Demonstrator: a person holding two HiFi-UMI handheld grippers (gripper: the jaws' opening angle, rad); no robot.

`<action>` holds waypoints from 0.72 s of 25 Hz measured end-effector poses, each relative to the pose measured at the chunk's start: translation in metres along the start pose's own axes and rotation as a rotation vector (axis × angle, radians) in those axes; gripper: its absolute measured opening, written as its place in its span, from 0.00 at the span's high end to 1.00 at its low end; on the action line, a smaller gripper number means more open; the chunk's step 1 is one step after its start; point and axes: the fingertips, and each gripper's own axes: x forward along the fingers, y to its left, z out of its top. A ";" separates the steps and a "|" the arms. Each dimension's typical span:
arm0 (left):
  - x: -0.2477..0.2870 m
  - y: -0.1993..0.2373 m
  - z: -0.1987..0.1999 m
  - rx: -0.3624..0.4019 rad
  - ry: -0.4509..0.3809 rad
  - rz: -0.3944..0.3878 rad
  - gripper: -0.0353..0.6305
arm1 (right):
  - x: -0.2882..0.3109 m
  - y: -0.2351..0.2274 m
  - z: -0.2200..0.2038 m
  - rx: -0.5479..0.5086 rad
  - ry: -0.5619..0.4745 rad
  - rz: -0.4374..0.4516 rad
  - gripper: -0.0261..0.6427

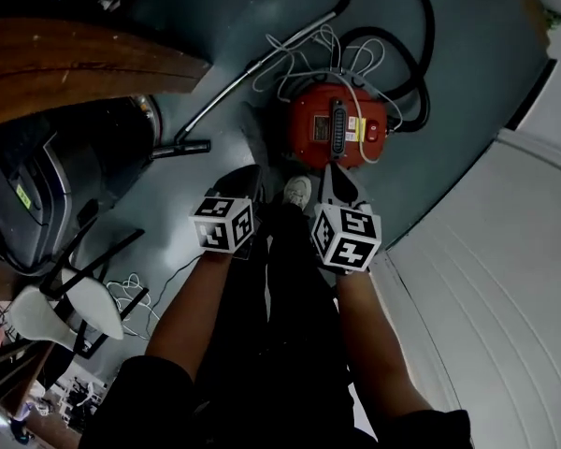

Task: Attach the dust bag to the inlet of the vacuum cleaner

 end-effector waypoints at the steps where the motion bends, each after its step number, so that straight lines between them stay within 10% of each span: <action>1: -0.011 -0.012 0.011 0.016 -0.009 -0.007 0.95 | -0.011 0.007 0.010 0.010 -0.011 0.016 0.96; 18: -0.224 -0.203 0.256 0.250 -0.364 -0.001 0.95 | -0.249 0.075 0.243 -0.047 -0.451 0.057 0.96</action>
